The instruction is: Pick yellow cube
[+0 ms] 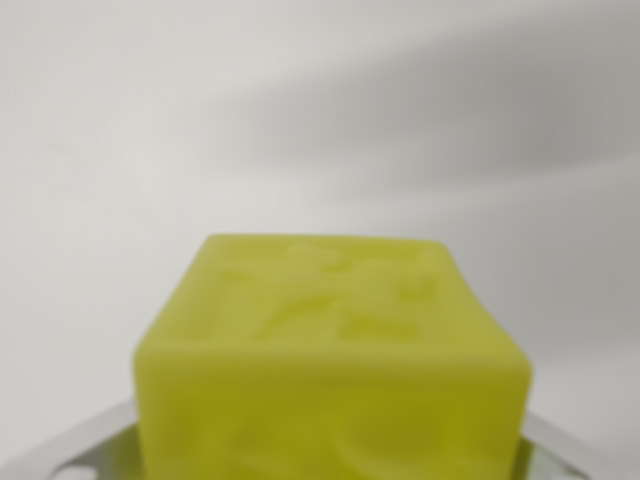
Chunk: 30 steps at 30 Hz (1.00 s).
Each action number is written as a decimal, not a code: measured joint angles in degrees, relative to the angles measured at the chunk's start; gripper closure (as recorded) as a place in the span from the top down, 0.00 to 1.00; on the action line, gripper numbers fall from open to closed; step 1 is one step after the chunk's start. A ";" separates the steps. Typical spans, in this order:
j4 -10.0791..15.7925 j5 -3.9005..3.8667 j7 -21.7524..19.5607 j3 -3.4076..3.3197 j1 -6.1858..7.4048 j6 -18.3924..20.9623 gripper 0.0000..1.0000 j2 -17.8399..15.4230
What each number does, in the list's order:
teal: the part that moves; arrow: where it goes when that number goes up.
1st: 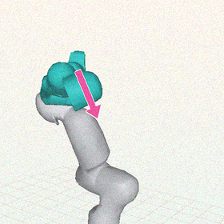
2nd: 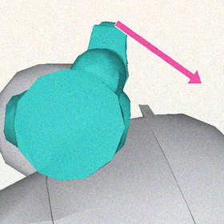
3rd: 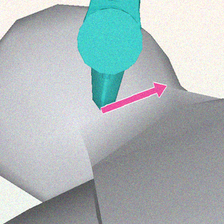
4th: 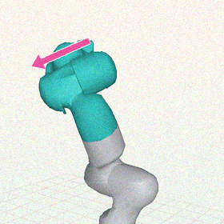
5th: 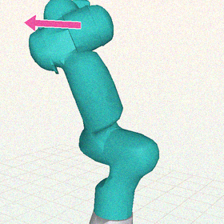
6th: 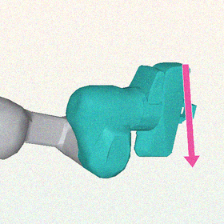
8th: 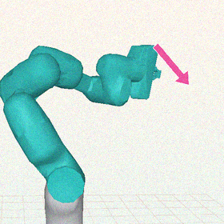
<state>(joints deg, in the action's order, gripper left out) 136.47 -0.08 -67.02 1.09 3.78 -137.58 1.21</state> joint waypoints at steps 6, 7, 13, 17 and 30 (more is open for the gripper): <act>-0.67 0.04 0.03 0.00 0.00 2.24 0.00 -1.57; -0.79 0.05 0.04 0.00 0.00 2.62 0.00 -1.82; -1.58 0.09 0.06 0.00 0.00 4.88 0.00 -3.29; -2.17 0.11 0.08 0.00 0.00 6.37 0.00 -4.21; -2.98 0.14 0.10 0.00 0.00 8.28 0.00 -5.31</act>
<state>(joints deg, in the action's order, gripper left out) 133.49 0.06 -66.92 1.09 3.78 -129.29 -4.10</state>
